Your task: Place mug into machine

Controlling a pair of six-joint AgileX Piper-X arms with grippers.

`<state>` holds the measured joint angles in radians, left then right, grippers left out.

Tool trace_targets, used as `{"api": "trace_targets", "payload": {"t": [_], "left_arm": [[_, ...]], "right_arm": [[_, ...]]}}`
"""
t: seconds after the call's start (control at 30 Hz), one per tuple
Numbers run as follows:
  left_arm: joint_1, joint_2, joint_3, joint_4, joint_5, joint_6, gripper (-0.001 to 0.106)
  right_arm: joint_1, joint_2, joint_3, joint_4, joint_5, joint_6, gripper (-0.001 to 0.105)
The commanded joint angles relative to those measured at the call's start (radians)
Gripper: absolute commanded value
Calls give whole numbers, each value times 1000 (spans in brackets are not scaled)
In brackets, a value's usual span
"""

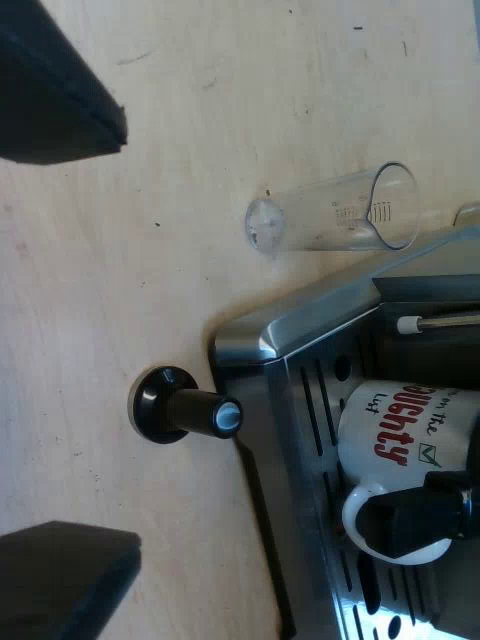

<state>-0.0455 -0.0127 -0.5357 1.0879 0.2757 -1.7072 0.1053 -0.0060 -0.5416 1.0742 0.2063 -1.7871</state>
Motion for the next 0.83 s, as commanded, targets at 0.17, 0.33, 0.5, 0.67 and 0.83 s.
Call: {"api": "trace_targets", "payload": {"t": [0.17, 0.33, 0.5, 0.67, 0.83], "left_arm": [[-1, -39, -2, -17, -14, 0, 79], [-1, -39, -2, -17, -14, 0, 79], [-1, -39, -2, -17, -14, 0, 79], [-1, -39, -2, -17, -14, 0, 79], [-1, -39, -2, -17, -14, 0, 79]], "right_arm": [[-79, -45, -4, -6, -2, -4, 59], [-79, -45, -4, -6, -2, -4, 59], [-79, -45, -4, -6, -2, -4, 59], [-79, -45, -4, -6, -2, -4, 59], [-79, -45, -4, -6, -2, -4, 59]]}}
